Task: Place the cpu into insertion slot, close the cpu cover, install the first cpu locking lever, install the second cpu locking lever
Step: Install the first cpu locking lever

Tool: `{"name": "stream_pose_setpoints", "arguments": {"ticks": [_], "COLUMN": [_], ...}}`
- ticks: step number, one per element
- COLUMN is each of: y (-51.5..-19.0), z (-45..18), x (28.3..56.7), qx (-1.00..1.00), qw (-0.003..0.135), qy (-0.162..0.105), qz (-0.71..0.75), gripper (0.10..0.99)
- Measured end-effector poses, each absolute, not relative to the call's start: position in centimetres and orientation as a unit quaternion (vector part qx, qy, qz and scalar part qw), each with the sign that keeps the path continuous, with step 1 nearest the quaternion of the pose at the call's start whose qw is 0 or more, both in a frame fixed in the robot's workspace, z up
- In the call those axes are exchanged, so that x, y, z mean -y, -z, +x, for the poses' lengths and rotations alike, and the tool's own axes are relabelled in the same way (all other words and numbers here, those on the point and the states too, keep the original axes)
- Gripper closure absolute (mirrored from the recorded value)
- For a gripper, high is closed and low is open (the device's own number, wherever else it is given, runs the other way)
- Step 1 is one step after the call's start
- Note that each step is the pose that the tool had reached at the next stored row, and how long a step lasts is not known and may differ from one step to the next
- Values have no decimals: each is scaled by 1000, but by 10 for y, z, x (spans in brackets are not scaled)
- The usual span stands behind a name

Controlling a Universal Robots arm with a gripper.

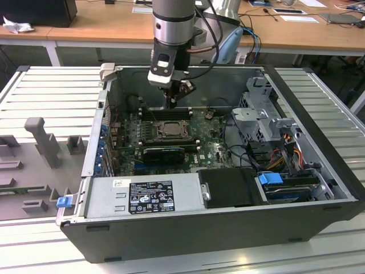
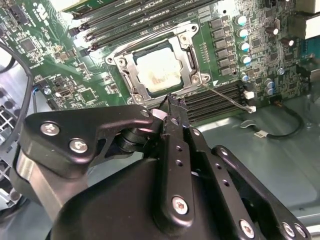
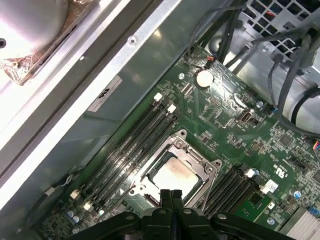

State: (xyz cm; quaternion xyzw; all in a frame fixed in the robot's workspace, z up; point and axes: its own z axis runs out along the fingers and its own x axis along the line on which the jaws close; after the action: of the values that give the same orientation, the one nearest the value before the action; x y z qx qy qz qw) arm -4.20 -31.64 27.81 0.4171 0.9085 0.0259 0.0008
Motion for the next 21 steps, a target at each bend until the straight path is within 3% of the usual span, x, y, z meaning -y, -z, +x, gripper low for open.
{"name": "stream_pose_setpoints", "arguments": {"ticks": [21], "y": [-278], "z": [-42], "x": [316], "qx": [-943], "qw": [-2], "qy": [-26], "qz": [331], "gripper": [980]}}
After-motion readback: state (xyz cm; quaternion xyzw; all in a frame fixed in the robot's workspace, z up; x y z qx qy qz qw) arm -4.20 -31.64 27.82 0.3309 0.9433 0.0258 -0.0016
